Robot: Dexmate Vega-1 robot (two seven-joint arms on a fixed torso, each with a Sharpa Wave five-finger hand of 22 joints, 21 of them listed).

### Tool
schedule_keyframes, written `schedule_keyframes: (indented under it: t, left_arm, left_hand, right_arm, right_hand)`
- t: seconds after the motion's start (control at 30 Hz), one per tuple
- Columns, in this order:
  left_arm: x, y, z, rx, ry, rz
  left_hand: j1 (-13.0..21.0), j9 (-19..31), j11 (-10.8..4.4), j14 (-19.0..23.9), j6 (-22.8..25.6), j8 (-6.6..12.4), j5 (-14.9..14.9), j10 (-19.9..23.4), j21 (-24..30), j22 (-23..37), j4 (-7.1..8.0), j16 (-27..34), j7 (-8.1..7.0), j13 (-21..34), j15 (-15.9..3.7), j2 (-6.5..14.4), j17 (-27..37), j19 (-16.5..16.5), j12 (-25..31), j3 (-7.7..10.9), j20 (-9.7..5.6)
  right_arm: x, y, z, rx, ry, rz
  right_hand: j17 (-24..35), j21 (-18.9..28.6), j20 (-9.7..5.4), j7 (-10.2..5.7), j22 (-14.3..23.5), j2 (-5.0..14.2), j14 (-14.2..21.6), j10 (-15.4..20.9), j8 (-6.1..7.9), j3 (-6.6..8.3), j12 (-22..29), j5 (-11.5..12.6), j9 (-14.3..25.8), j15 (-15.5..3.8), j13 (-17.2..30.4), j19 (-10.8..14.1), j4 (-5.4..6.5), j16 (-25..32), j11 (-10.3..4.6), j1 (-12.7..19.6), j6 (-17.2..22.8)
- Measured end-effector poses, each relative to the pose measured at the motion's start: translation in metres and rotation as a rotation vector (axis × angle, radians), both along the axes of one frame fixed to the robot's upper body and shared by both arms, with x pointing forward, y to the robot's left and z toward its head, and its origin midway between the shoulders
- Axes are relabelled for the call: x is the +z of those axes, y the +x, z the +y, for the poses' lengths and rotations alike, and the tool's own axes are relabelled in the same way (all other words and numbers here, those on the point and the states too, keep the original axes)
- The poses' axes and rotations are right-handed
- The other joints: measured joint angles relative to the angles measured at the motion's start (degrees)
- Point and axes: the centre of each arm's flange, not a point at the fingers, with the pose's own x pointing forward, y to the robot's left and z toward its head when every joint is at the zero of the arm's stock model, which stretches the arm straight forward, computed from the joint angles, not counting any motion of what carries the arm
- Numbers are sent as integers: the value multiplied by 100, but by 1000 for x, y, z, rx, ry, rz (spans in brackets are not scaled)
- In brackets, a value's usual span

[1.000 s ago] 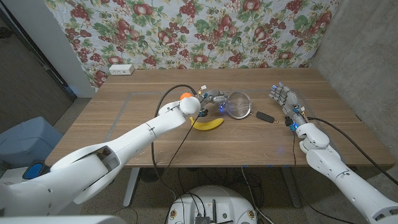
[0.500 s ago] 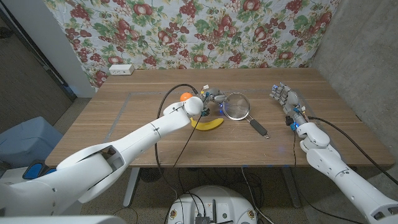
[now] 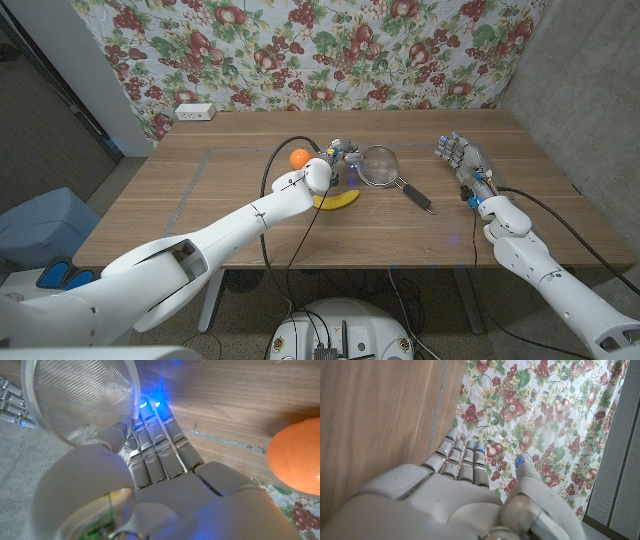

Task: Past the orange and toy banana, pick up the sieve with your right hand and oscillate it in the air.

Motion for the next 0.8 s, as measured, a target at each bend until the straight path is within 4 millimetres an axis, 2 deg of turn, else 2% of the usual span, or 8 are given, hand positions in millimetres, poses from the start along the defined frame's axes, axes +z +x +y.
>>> schedule_keyframes:
  t: [0.1, 0.3, 0.47, 0.57, 0.63, 0.8]
  left_arm:
    - [2, 1, 1, 14, -17, -6]
    - [6, 3, 2, 21, -52, 6]
    - [8, 4, 3, 23, -80, 26]
    - [11, 5, 4, 26, -95, 37]
    - [14, 5, 4, 26, -98, 35]
    - [23, 6, 5, 29, -113, 53]
  left_hand:
    - [31, 2, 24, 11, 50, -8, -1, 59, 45, 0, 1, 0, -6, 0, -9, -31, 0, 0, 0, -1, 0]
    - [85, 34, 62, 55, 52, -18, -1, 123, 90, 27, 1, 41, -6, 0, 15, -84, 0, 61, -1, -47, 1]
    - [91, 34, 64, 84, 90, -36, -3, 163, 133, 27, 17, 41, 32, -2, 3, -90, 0, 61, -2, -78, 1]
    - [91, 34, 83, 92, 100, -43, -5, 183, 177, 27, 17, 41, 22, -4, 11, -90, 0, 61, -3, -78, 1]
    - [121, 34, 65, 109, 121, -54, -5, 203, 178, 27, 17, 61, 5, -4, 12, -120, -4, 61, -8, -78, 1]
    - [121, 33, 73, 123, 150, -64, 23, 213, 201, 27, 36, 62, 34, -8, 2, -120, -24, 61, -8, -98, 1]
  right_arm:
    - [0, 1, -1, -3, 0, 3]
    - [1, 0, -2, -23, -15, 12]
    - [0, -2, -3, -42, -44, 29]
    - [0, -3, -3, -53, -64, 43]
    - [-1, -3, -4, -61, -77, 54]
    - [0, -5, -6, -76, -118, 84]
  right_hand:
    - [0, 0, 1, 0, 0, 0, 0, 0, 0, 3, 0, 0, 0, 0, 0, 1, -3, 0, 0, 0, 0]
    - [-53, -40, 21, 0, 0, -2, 21, 31, 0, 38, 0, 0, 0, 21, 0, 21, -123, -23, -31, 2, 0]
    - [-82, -58, 21, 0, 0, -116, 0, 29, 0, 31, 0, 45, 0, 43, 0, 21, -160, -44, -35, 116, 0]
    - [-106, -77, 60, -22, 0, -115, 45, 9, 0, 39, -28, 45, 0, 87, 0, 63, -215, -44, -54, 115, -22]
    - [-126, -77, 61, -22, 0, -174, 96, 9, -6, 40, -28, 45, 0, 134, 0, 144, -215, -44, -54, 174, -22]
    - [-133, -77, 63, -22, 0, -174, 178, 9, -29, 40, -28, 45, 0, 114, 0, 228, -214, -21, -54, 175, -22]
